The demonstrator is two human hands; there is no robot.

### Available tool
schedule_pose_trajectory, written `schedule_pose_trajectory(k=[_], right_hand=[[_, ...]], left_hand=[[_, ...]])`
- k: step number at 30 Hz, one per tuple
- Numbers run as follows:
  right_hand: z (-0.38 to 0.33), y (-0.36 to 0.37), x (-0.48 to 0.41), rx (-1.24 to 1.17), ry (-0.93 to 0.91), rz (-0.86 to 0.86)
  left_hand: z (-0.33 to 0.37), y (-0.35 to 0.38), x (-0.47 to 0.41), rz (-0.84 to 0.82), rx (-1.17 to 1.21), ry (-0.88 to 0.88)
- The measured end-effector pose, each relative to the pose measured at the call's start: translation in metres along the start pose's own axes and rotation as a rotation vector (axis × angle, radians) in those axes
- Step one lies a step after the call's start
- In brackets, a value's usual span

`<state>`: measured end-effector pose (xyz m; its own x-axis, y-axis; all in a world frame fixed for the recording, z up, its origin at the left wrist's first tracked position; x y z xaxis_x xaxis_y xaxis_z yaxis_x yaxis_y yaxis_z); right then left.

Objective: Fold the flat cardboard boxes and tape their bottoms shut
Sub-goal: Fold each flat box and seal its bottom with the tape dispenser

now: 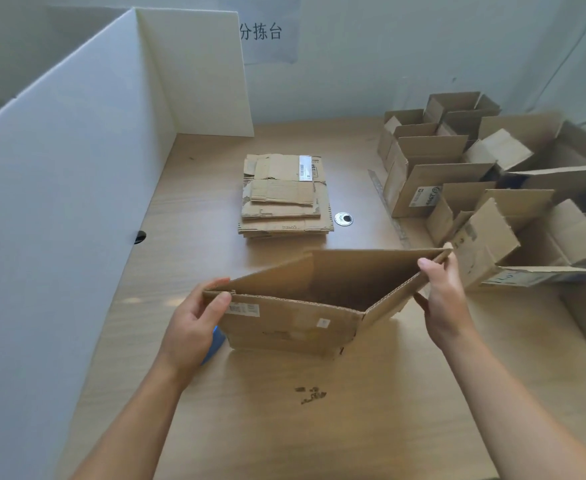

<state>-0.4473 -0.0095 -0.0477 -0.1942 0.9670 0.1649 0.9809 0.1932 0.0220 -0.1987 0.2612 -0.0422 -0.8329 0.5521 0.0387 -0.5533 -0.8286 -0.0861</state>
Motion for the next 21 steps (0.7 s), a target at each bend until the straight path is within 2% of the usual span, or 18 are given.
schedule_pose_trajectory(k=[3,5,8,11,16,21], right_hand=[[-0.005,0.016,0.001,0.114,-0.037,-0.105],[-0.006,0.027,0.0,0.156,-0.003,-0.159],[-0.017,0.037,-0.004,0.18,-0.025,-0.251],[-0.018,0.038,-0.008,0.177,0.015,-0.37],[-0.014,0.021,-0.011,0.21,-0.014,-0.305],[0.012,0.024,-0.008,0.538,-0.142,-0.47]], left_hand=[[0.01,0.012,0.002,-0.138,-0.083,0.017],[0.011,0.019,0.0,-0.201,-0.221,0.016],[0.015,0.026,-0.009,-0.191,-0.363,0.024],[0.023,0.038,-0.009,-0.202,-0.483,0.136],[0.018,0.04,-0.014,-0.225,-0.52,0.198],[0.026,0.056,-0.017,-0.486,-0.711,0.257]])
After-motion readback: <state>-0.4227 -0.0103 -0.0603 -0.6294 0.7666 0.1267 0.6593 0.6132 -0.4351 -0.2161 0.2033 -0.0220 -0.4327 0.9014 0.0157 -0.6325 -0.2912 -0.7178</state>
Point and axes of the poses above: each hand's wrist, its own x-axis away from the middle knuckle, its own y-axis out of the palm, z = x × y, the point moved 4 cm from there along -x, towards the middle knuckle, and after that the axes turned 10 degrees about z, right-handed, at the moved point
